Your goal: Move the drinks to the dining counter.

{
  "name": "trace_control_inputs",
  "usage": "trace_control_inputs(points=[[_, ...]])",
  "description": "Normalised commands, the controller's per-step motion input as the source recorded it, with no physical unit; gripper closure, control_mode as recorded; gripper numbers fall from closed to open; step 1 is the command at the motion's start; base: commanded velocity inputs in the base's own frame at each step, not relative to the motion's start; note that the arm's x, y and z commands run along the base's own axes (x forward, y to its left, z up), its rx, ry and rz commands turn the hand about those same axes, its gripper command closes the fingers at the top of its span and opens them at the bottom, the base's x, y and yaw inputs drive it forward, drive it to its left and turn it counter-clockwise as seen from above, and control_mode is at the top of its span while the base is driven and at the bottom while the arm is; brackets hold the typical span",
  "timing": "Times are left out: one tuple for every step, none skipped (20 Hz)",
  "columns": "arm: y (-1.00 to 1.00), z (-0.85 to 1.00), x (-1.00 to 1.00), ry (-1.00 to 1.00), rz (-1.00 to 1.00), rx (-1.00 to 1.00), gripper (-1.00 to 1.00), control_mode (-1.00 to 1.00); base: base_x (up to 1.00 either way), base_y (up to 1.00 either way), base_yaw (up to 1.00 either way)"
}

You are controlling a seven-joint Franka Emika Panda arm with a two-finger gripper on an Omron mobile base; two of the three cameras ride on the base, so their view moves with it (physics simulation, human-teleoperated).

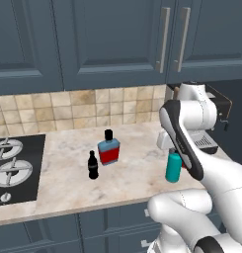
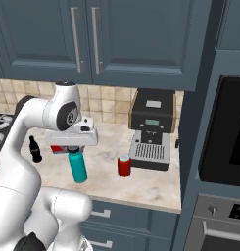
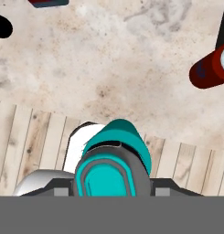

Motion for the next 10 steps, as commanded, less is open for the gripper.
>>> trace_control_inputs(points=[[0.00,0.00,0.00,0.00,0.00,0.00,1.00,-1.00,0.00,0.00,0.00],[0.00,0.00,0.00,0.00,0.00,0.00,1.00,-1.00,0.00,0.00,0.00],[0.00,0.00,0.00,0.00,0.00,0.00,1.00,-1.00,0.00,0.00,0.00],[0.00,0.00,0.00,0.00,0.00,0.00,1.00,-1.00,0.00,0.00,0.00],[0.00,0.00,0.00,0.00,0.00,0.00,1.00,-1.00,0.00,0.00,0.00],[0.00,0.00,0.00,0.00,0.00,0.00,1.00,-1.00,0.00,0.00,0.00],[0.00,0.00,0.00,0.00,0.00,0.00,1.00,-1.00,0.00,0.00,0.00],[0.00,0.00,0.00,0.00,0.00,0.00,1.00,-1.00,0.00,0.00,0.00],[0.00,0.00,0.00,0.00,0.00,0.00,1.00,1.00,0.00,0.00,0.00],[0.00,0.00,0.00,0.00,0.00,0.00,1.00,1.00,-0.32,0.00,0.00]])
